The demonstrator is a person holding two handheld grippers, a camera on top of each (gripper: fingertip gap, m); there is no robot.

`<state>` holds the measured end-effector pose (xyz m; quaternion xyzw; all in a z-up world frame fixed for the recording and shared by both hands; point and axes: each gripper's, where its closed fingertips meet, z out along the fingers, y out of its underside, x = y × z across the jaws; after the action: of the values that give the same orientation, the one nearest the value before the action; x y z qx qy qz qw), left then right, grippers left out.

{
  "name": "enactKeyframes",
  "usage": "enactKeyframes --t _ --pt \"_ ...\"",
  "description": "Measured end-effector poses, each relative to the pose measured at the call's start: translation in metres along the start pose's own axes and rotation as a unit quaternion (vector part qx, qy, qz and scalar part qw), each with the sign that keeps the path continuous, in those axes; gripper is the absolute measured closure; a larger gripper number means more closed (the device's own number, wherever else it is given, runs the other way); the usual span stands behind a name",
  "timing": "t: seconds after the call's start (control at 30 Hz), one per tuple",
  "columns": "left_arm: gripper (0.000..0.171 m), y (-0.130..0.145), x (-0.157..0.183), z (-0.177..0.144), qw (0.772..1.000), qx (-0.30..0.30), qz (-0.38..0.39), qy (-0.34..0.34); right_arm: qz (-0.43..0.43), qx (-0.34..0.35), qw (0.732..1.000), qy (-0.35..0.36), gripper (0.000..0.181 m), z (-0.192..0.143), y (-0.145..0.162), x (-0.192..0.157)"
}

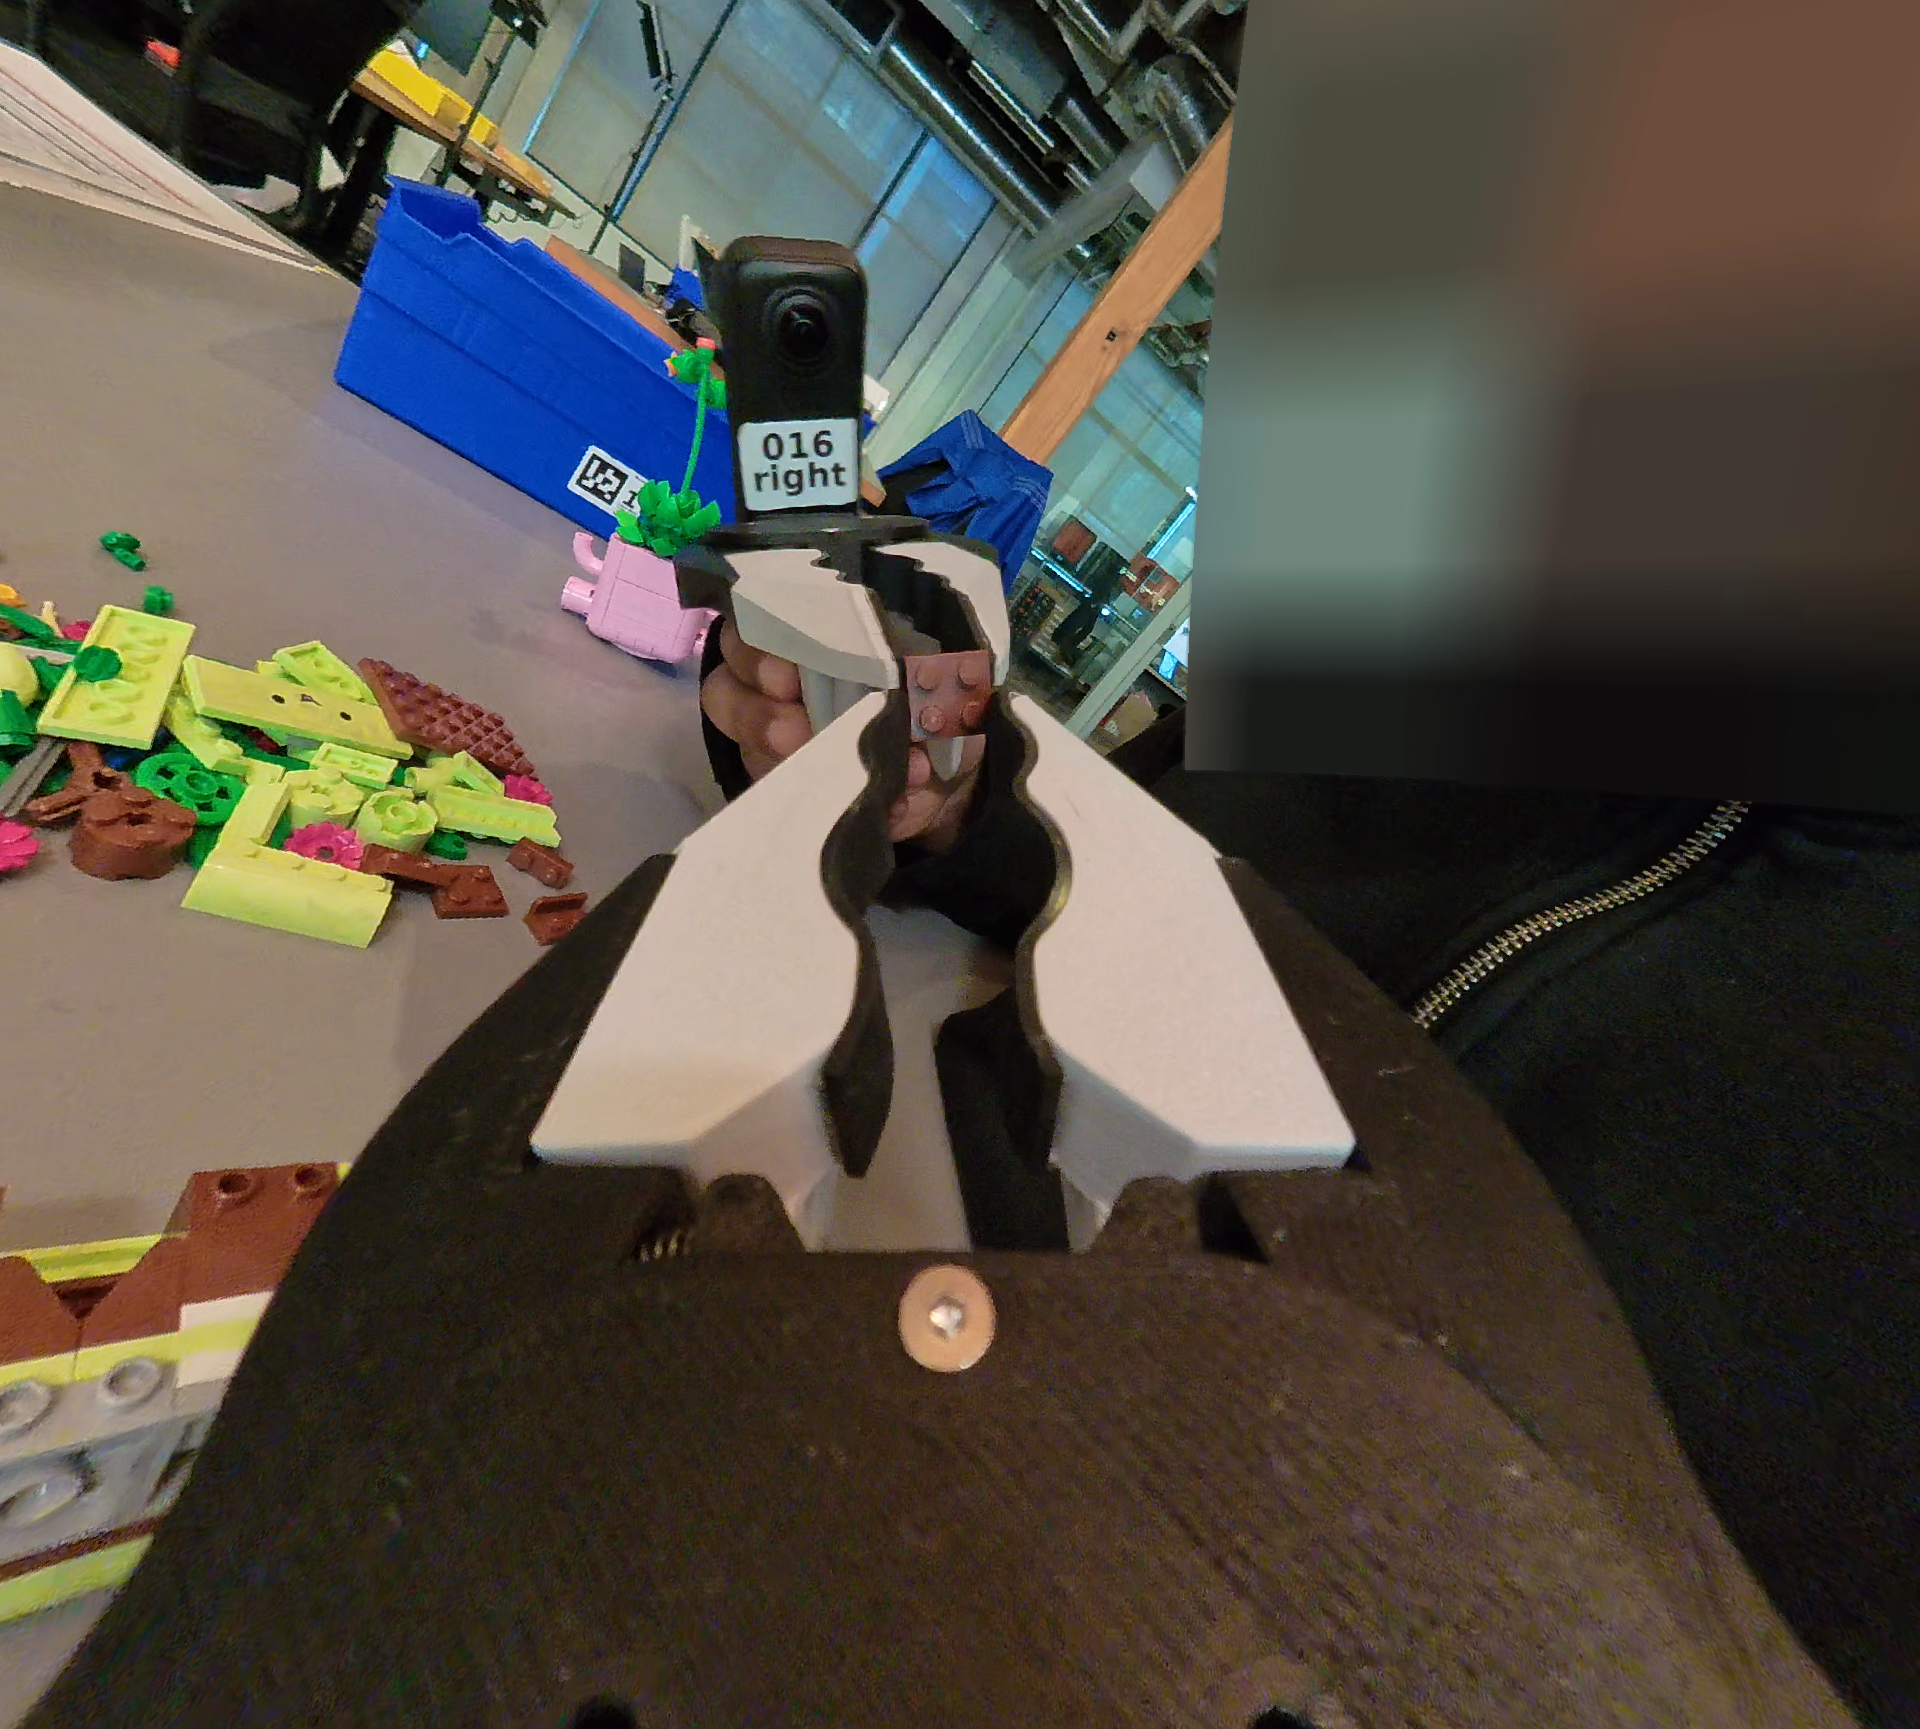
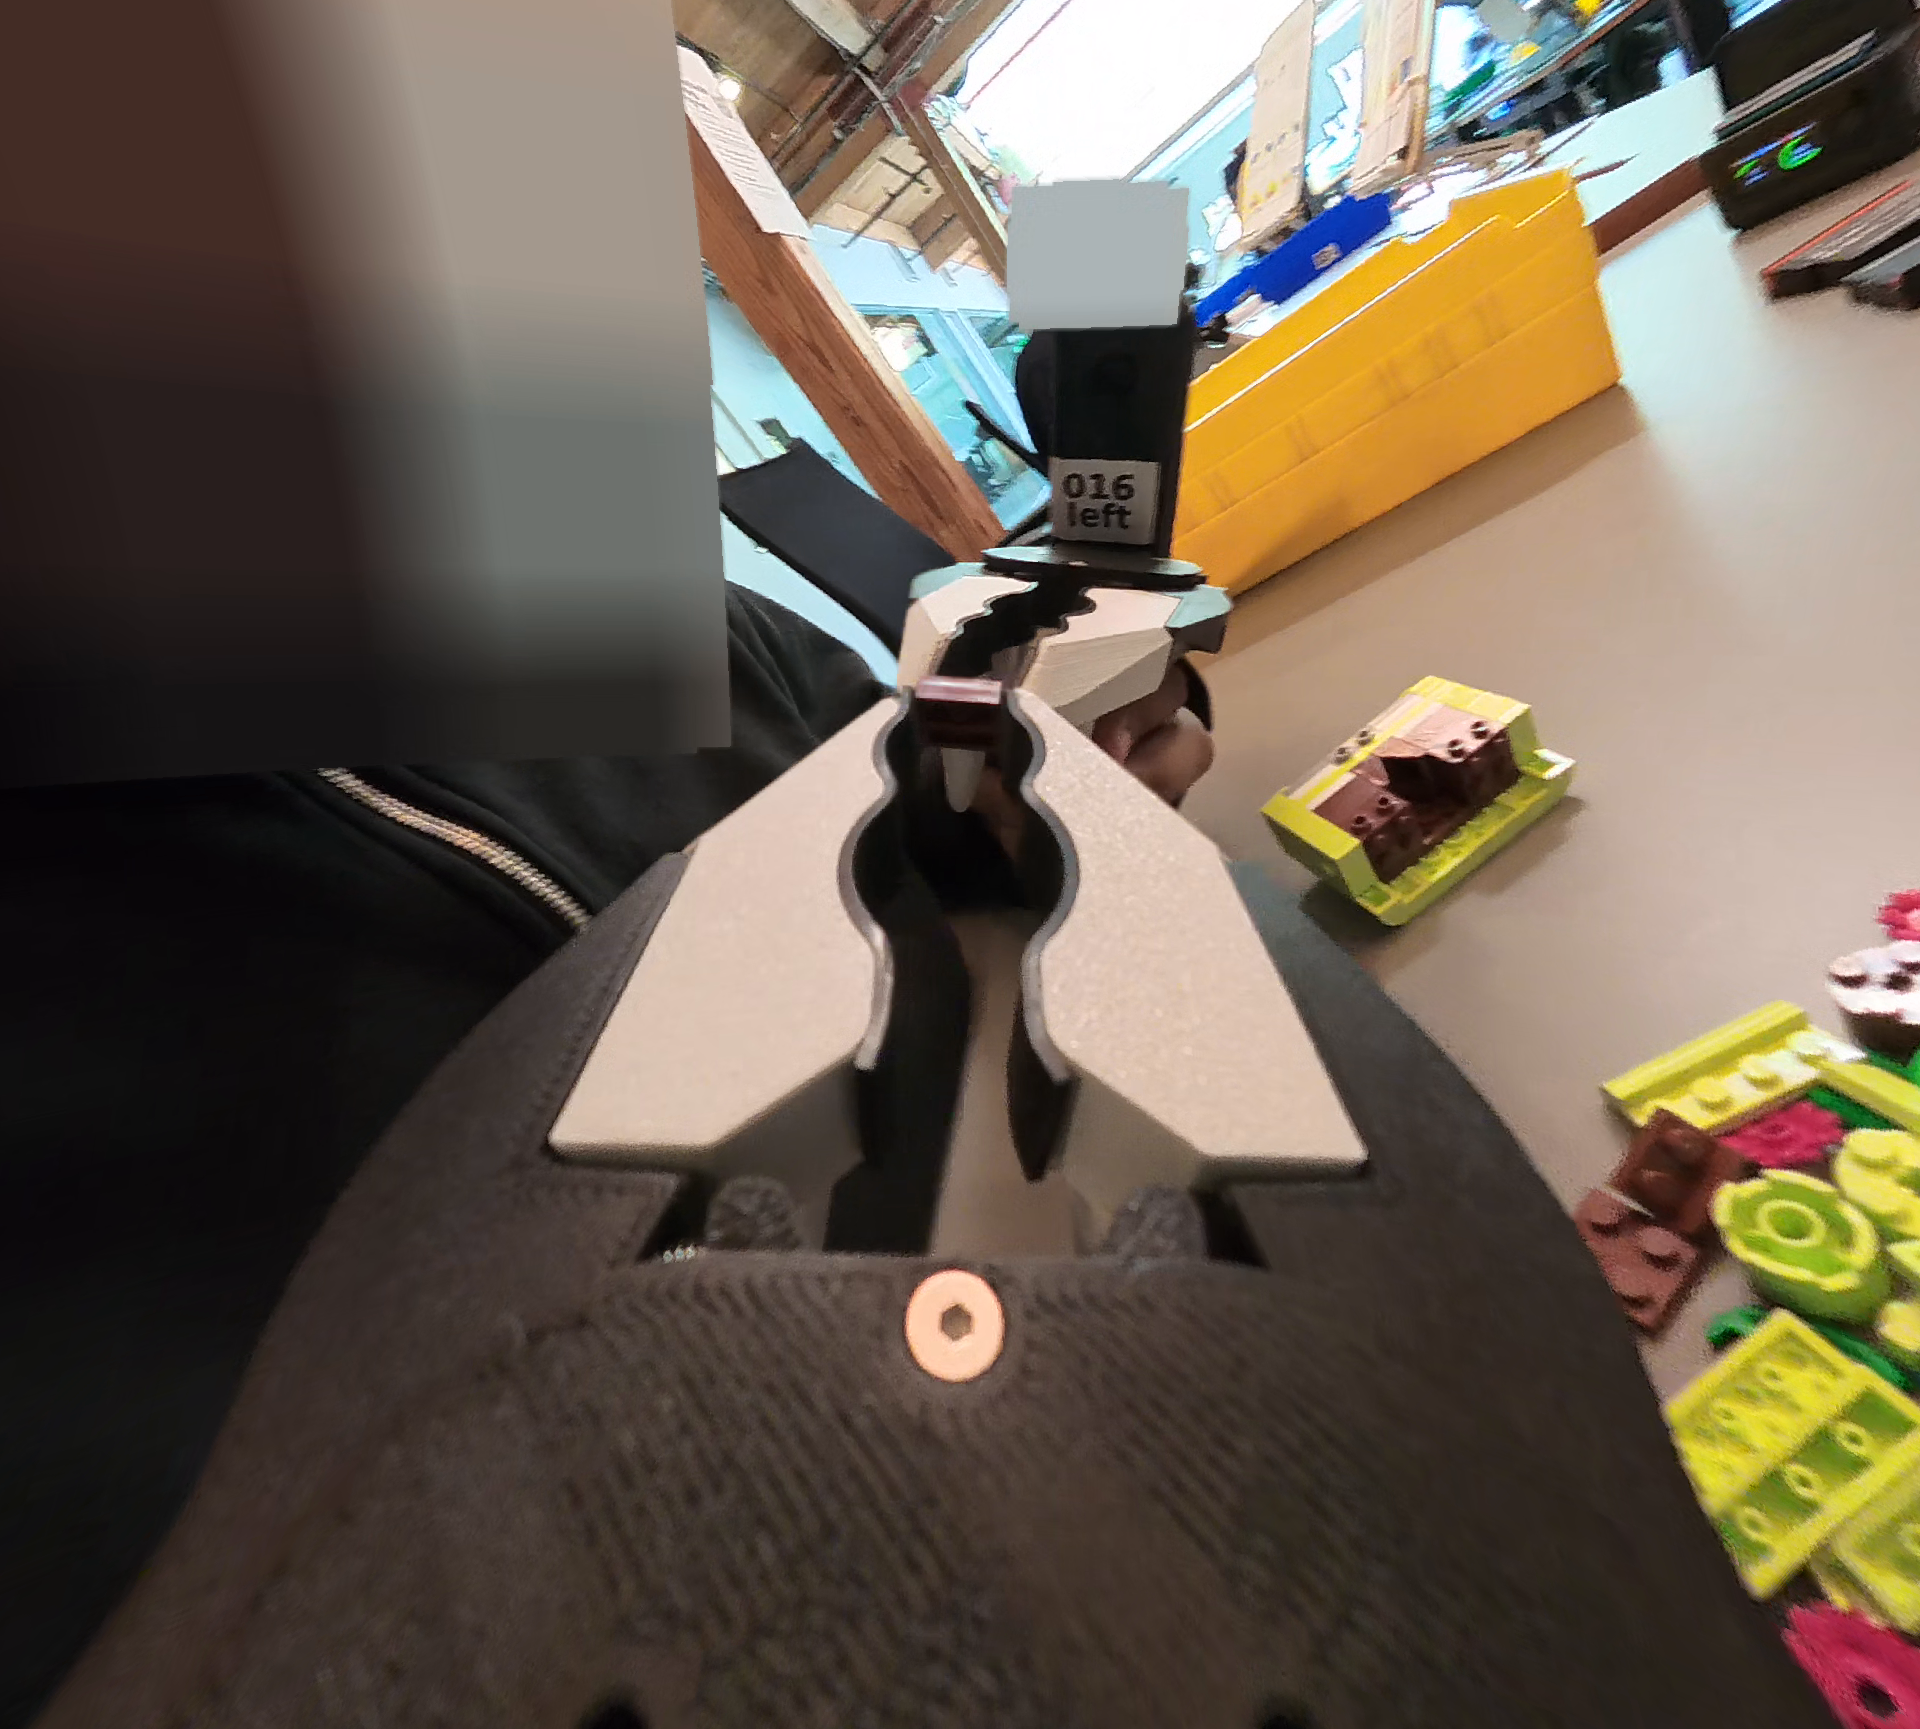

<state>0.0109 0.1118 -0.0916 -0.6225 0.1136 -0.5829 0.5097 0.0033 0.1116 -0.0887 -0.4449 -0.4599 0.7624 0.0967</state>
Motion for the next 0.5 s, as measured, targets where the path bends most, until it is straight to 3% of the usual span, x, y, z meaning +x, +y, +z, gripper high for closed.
enactKeyframes --t 0.27,0.4,0.5 --pt "0.164 0.003 0.008 0.001 0.997 0.0 -0.05 0.051 0.076 0.003 0.995 -0.065 0.168 -0.002 0.002 -0.008" --pt "0.162 0.003 -0.004 0.0 1.0 -0.001 -0.018 0.005 0.031 -0.01 0.999 -0.008 0.168 -0.004 0.003 0.003" --pt "0.147 0.006 -0.012 -0.002 0.997 -0.022 0.059 -0.05 -0.021 -0.031 0.998 0.049 0.168 -0.005 0.005 0.012"
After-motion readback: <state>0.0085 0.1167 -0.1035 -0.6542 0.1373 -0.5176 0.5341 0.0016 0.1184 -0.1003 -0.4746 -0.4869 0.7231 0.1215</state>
